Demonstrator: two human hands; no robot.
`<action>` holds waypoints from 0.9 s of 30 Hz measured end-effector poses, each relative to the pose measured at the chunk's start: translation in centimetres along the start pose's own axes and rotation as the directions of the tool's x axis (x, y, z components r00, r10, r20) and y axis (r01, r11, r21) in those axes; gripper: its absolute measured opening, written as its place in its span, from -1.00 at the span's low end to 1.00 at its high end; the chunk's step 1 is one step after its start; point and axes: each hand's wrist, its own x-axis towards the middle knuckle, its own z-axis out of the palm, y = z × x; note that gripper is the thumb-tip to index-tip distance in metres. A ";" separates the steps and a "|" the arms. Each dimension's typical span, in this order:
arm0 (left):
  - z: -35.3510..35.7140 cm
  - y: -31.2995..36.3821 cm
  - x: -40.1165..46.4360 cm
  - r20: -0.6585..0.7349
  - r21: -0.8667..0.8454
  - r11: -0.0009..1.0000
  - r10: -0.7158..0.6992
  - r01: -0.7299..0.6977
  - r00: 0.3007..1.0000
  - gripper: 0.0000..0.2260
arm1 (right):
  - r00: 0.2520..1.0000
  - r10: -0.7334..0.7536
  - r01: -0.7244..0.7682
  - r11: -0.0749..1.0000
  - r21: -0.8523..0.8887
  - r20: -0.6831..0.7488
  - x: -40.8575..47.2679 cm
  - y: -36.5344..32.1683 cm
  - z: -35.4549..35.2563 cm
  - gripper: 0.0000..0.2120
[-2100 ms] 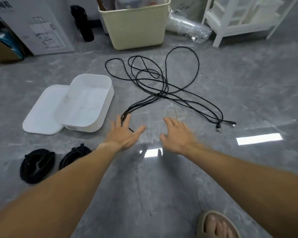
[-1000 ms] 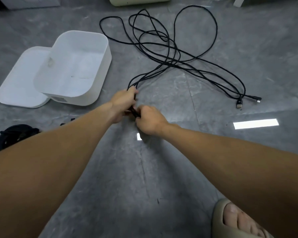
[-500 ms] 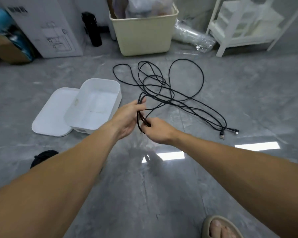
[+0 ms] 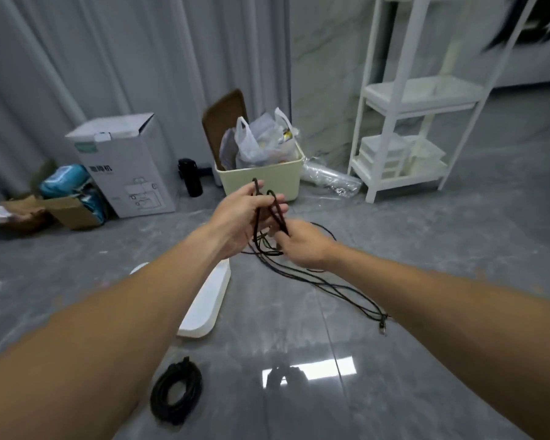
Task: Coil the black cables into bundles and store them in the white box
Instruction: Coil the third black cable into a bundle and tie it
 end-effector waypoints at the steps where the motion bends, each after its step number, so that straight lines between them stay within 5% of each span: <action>1: 0.8 1.6 -0.6 0.021 0.009 1.000 0.020 -0.020 1.000 -0.63 | 0.999 -0.040 0.040 0.999 -0.008 -0.031 -0.3 -0.9 -1.4 -0.82; 6: 5.3 10.4 -3.9 0.098 0.022 0.991 0.132 -0.135 0.986 -0.77 | 0.960 -0.198 0.182 0.978 -0.099 -0.196 -1.7 -6.6 -8.9 -0.68; 12: 10.7 21.4 -9.5 0.159 0.035 0.959 0.272 -0.281 0.949 -0.82 | 0.917 -0.252 0.139 0.928 -0.345 -0.309 -3.8 -14.2 -18.3 -0.63; 16: 13.4 27.6 -13.9 0.183 0.080 0.922 0.360 -0.379 0.915 -0.79 | 0.906 -0.311 0.218 0.925 -0.312 -0.286 -7.2 -20.1 -23.8 -0.62; 19: 15.3 31.8 -17.4 0.191 0.141 0.883 0.420 -0.448 0.887 -0.75 | 0.902 -0.361 0.285 0.911 -0.298 -0.238 -10.3 -24.6 -27.6 -0.83; 24: 18.0 38.6 -23.8 0.197 0.155 0.832 0.502 -0.533 0.842 -0.68 | 0.890 -0.408 0.390 0.912 -0.127 -0.203 -15.4 -31.6 -32.9 -0.77; 27: 19.4 41.8 -27.5 0.200 0.157 0.799 0.550 -0.581 0.811 -0.62 | 0.871 -0.444 0.408 0.893 -0.191 -0.213 -18.1 -35.2 -35.5 -0.74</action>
